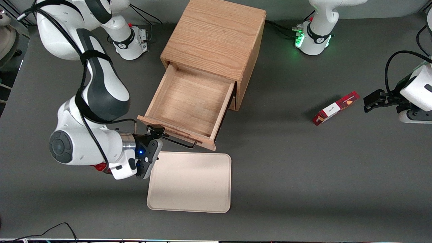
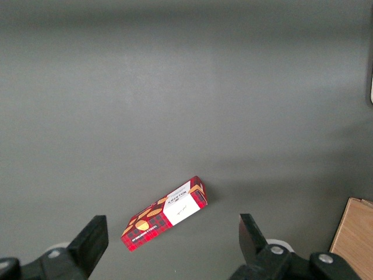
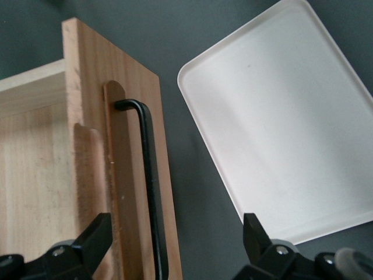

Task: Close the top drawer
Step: 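Position the right gripper against the drawer front beside the handle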

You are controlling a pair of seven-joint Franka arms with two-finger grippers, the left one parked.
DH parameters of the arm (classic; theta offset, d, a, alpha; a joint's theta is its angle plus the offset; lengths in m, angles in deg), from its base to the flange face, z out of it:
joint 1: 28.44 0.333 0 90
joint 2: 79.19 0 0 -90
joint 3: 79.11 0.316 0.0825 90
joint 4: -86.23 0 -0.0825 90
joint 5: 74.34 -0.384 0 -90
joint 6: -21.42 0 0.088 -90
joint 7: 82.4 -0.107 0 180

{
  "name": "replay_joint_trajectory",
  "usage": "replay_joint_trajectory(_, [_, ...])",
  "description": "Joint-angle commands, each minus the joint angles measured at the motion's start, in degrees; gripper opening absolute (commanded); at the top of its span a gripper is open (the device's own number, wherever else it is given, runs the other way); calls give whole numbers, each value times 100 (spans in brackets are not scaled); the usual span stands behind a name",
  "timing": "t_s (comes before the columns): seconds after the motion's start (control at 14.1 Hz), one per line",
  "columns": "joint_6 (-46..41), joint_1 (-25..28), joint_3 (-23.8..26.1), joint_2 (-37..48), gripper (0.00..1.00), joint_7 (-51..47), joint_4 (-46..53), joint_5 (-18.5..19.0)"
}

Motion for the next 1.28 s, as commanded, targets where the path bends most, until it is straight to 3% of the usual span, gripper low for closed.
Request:
replay_joint_trajectory(0.0, [30,74,-15,-157,100,60,96,-116])
replay_joint_trajectory(0.85, [355,100,55,-166,100,69,-484,-116])
replay_joint_trajectory(1.21, [460,118,168,352,100,60,-1230,-177])
